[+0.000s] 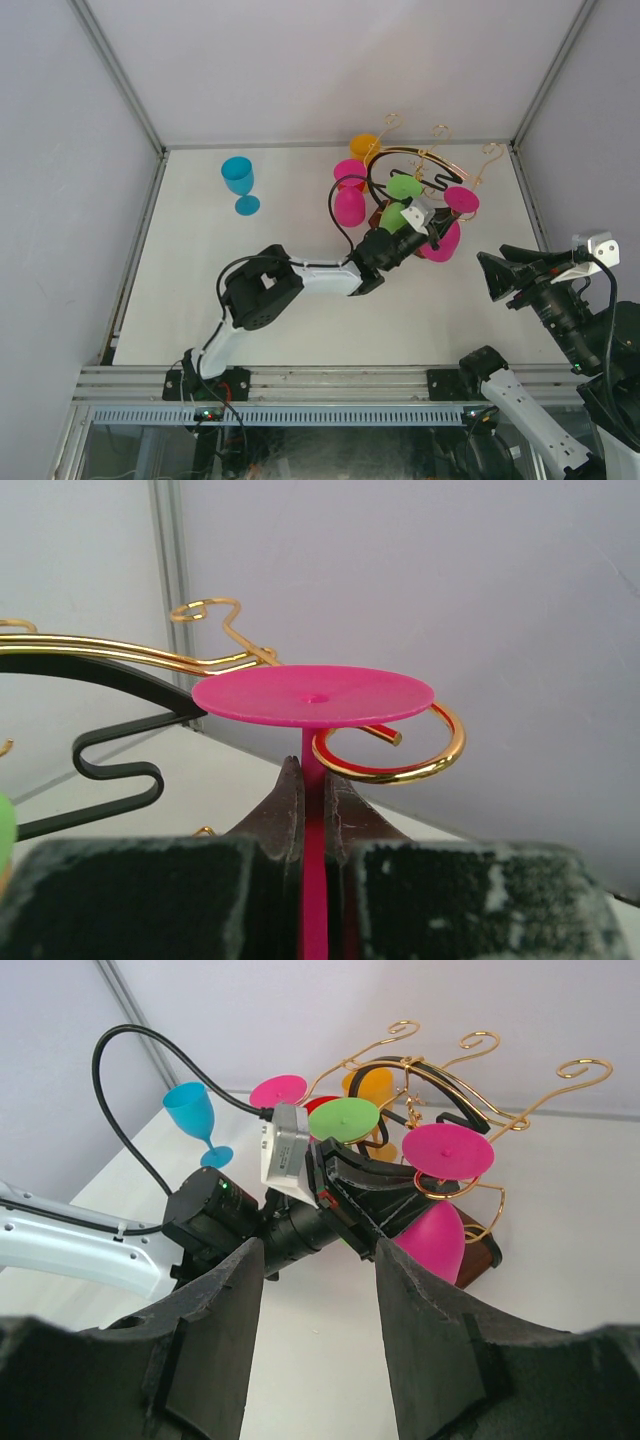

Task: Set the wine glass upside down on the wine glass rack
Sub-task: Turn the wine glass upside down at the wine rack.

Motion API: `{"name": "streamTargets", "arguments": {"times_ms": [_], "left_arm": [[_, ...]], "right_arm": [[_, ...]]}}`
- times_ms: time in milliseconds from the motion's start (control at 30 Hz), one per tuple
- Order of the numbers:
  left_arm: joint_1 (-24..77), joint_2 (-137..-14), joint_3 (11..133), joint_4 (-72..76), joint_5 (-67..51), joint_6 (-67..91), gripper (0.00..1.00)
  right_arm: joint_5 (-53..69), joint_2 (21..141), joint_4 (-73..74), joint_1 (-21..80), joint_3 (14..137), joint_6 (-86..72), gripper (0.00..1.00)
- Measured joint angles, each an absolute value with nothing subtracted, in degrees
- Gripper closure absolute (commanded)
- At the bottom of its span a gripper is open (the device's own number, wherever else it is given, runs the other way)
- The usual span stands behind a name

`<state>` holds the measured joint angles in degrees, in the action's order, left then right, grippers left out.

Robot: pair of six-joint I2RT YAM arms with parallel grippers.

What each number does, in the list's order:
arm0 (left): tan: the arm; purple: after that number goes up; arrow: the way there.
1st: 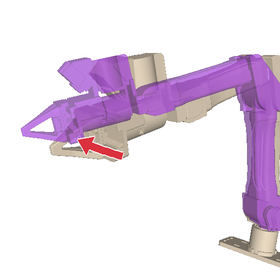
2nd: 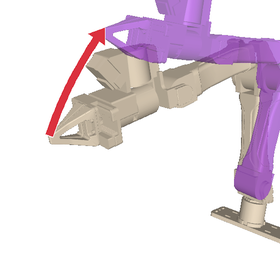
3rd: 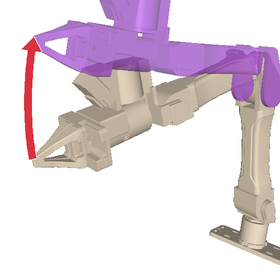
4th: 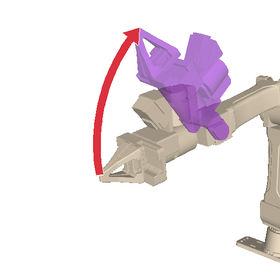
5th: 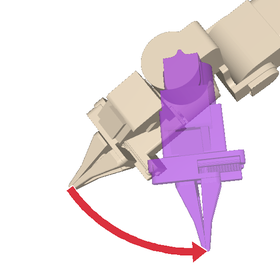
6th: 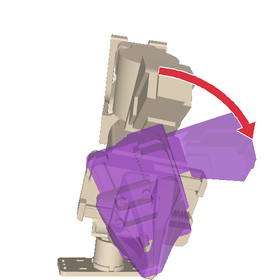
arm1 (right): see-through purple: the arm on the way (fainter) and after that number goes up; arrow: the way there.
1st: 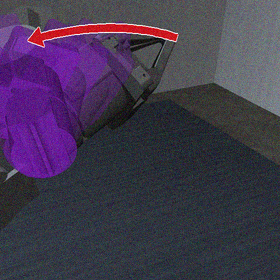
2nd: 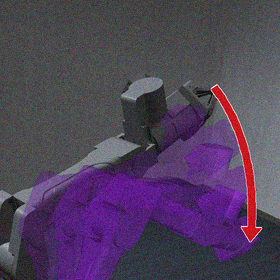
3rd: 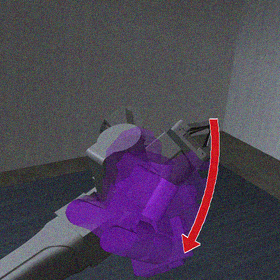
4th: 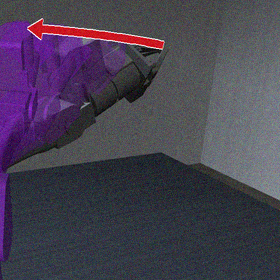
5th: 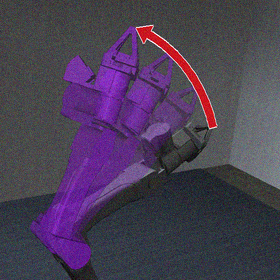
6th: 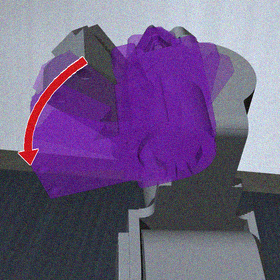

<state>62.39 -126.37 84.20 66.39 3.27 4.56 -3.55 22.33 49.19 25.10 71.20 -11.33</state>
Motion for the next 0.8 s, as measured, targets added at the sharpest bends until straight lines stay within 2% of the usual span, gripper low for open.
{"name": "streamTargets", "arguments": {"times_ms": [800], "left_arm": [[62.3,-127.7,87.1,63.4,-3.4,5.0,1.0]], "right_arm": [[-3.9,21.8,50.1,25.1,71.2,-11.3,0.52]]}}
